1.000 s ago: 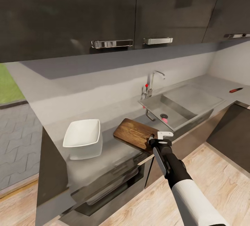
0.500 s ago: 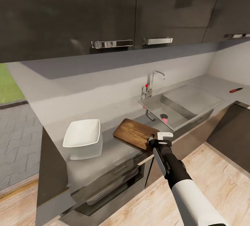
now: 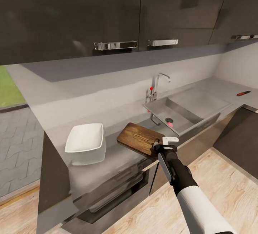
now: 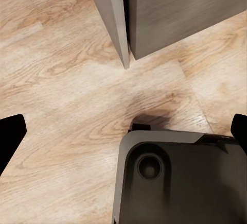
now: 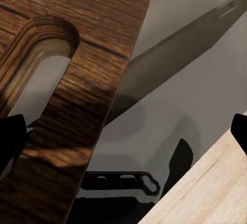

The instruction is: In the kitchen, take the Vidalia onion out of the sink, dice it on the chopping board with the paring knife, put the diced onion into the bowl on the countertop, then place both the paring knife and the chopping board into the sink.

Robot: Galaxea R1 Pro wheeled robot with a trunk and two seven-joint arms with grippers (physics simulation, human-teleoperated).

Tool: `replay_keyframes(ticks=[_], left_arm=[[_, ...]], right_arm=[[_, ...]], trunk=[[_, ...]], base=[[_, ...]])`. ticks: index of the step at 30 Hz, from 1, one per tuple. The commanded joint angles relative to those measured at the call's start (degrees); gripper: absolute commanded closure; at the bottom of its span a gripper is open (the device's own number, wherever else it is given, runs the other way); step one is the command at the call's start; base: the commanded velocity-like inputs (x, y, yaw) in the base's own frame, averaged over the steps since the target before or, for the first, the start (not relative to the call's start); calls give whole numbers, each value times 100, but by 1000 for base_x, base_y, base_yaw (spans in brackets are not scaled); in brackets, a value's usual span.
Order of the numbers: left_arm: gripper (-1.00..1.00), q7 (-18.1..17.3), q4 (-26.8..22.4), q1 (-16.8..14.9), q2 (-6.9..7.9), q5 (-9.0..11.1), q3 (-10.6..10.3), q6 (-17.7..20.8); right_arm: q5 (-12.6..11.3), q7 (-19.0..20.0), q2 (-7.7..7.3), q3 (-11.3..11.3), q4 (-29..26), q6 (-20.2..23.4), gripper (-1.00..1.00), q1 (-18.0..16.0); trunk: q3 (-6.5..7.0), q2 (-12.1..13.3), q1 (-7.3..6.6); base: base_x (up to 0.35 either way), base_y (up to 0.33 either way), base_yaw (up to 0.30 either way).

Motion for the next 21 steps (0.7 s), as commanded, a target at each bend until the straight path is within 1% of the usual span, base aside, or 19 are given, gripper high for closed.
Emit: replay_keyframes(ticks=[1, 21], left_arm=[[-100, 1, -7, 1, 0, 24, -1, -10], [-100, 0, 19, 1, 0, 24, -1, -10]], right_arm=[[-41, -32, -3, 11, 89, 39, 100, -2], [-38, -32, 1, 11, 89, 39, 100, -2]], trunk=[[-10, -7, 3], [-10, -7, 3]], base=[[0, 0, 0], [0, 0, 0]])
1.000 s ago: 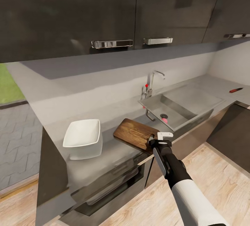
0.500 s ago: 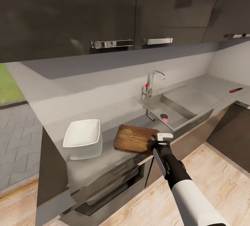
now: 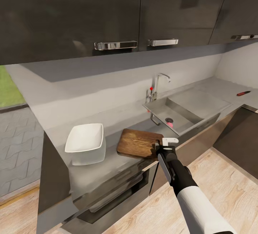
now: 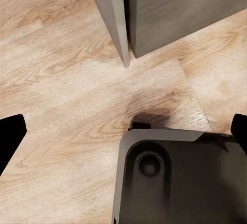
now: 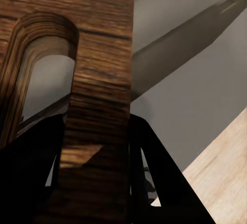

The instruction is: In the kitchen, take the Vidalia onion out of the sink, dice it on the chopping board with the paring knife, put the diced onion into the bowl on the countertop, then place both the paring knife and the chopping board into the sink.

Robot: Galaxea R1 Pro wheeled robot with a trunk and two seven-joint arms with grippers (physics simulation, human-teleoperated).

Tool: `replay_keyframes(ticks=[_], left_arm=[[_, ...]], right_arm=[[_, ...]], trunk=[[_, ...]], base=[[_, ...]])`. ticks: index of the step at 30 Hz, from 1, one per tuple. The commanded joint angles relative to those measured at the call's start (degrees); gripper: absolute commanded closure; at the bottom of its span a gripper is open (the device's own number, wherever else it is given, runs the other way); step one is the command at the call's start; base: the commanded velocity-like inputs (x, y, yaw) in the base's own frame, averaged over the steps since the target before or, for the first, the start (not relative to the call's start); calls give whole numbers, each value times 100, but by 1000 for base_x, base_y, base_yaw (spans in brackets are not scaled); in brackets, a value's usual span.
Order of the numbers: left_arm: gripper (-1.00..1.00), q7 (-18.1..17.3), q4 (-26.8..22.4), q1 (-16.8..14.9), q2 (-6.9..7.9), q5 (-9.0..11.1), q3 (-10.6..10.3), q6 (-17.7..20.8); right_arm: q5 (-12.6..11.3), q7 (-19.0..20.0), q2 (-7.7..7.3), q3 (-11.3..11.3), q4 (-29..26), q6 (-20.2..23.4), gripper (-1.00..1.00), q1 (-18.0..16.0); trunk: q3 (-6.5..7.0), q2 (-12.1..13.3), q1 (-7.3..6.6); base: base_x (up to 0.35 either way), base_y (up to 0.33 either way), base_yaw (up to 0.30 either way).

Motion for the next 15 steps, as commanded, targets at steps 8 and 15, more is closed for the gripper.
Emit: replay_keyframes(ticks=[8, 15], left_arm=[[-100, 1, -6, 1, 0, 24, -2, -11], [-100, 2, -6, 1, 0, 24, -2, -12]], right_arm=[[-64, -19, -23, -3, -136, 27, 100, -2], [-64, -28, -32, -3, -363, 38, 100, -2]], trunk=[[-10, -9, 3], [-10, -9, 3]], base=[[0, 0, 0], [0, 0, 0]])
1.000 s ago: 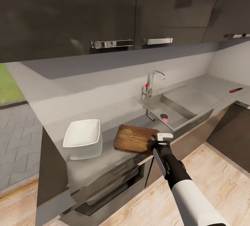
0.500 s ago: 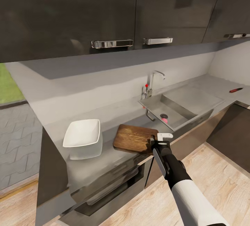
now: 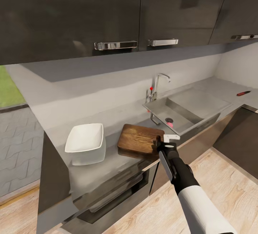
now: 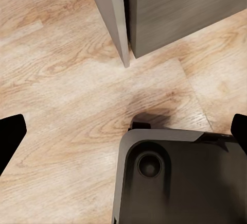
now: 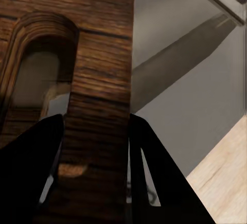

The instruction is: In the kitchen, take the Vidalia onion out of the sink, dice it on the chopping board with the paring knife, put the diced onion into the bowl on the countertop, then place both the paring knife and the chopping board into the sink.

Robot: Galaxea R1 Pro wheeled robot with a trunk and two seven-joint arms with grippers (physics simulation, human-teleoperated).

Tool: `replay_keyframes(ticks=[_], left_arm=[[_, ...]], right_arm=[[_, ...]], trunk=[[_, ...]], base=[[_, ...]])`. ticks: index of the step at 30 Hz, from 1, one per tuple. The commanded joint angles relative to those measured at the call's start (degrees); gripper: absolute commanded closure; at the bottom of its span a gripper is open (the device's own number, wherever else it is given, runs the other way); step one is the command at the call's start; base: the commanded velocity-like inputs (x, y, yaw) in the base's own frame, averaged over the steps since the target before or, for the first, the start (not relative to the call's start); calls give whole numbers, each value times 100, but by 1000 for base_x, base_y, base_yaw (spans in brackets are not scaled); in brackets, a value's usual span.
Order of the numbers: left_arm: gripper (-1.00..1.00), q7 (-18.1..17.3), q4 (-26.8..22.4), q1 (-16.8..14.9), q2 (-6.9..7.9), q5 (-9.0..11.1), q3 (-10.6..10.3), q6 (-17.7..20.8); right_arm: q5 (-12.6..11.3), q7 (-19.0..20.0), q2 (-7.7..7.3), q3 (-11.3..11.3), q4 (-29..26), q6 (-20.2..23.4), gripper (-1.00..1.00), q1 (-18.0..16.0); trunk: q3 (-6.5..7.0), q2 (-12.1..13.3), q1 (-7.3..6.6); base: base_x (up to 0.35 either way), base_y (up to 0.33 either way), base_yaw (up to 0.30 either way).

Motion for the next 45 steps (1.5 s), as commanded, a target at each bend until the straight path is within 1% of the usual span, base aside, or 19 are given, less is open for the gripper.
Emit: replay_keyframes(ticks=[1, 18, 33, 38, 45], left_arm=[[-100, 0, -6, 1, 0, 24, -2, -10], [-100, -1, -6, 1, 0, 21, -2, -9], [-100, -4, -6, 1, -5, 9, -2, -10], [-100, -6, -6, 1, -8, 7, -2, -10], [-100, -6, -6, 1, -9, 6, -2, -10]], right_arm=[[-18, -32, -2, 13, -19, 38, 100, -4], [-26, -50, 8, 33, -583, 86, 100, -5], [-26, -50, 3, 43, -620, 103, 100, -4], [-26, -50, 6, 40, -620, 103, 100, -5], [-30, -50, 6, 40, -620, 103, 100, -5]], trunk=[[-9, -9, 3], [-9, -9, 3], [-9, -9, 3], [-16, -9, 3], [-59, -9, 3]], base=[[0, 0, 0], [0, 0, 0], [0, -5, 0], [0, -192, 39], [0, -301, 162]])
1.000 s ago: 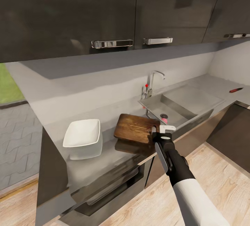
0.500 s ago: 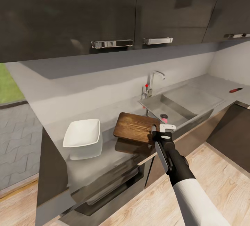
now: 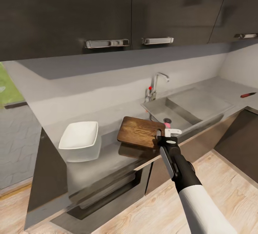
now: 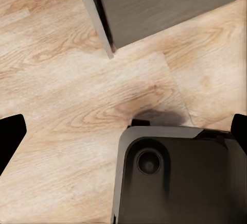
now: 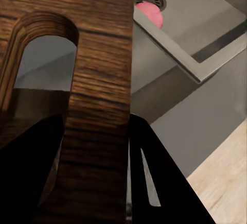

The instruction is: In the kitchen, take the Vidalia onion out of the sink, dice it on the chopping board with the paring knife, put the diced onion into the bowl on the countertop, then place both the paring knife and the chopping board into the sink.

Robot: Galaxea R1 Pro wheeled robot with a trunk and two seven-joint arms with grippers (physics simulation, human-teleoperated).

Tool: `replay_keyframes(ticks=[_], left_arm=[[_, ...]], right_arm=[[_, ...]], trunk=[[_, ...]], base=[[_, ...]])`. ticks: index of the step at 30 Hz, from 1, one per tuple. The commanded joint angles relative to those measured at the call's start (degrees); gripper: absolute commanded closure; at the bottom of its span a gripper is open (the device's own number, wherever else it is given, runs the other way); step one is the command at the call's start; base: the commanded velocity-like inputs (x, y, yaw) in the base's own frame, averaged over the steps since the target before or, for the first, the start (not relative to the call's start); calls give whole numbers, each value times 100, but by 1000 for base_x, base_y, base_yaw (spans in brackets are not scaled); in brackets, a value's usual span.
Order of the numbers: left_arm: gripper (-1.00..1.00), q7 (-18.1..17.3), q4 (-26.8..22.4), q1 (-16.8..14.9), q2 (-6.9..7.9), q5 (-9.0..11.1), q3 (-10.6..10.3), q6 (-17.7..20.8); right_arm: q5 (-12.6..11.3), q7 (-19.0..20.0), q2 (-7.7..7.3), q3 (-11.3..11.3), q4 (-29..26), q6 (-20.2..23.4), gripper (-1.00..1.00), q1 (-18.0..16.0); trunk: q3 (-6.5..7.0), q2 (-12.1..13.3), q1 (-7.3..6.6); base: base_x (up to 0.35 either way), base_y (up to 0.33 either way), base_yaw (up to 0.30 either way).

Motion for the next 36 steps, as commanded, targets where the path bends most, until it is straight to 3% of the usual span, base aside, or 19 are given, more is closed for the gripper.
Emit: replay_keyframes(ticks=[1, 36], left_arm=[[-100, -2, -6, 1, -1, 22, 3, -11], [-100, 1, -6, 1, -1, 22, 2, -11]], right_arm=[[-10, -32, -3, 13, -6, 30, 100, -4], [-17, -25, 25, 36, 3, 30, 100, -5]], trunk=[[-16, -9, 2], [-274, -9, 2]], base=[[0, -314, 184], [0, -311, 188]])
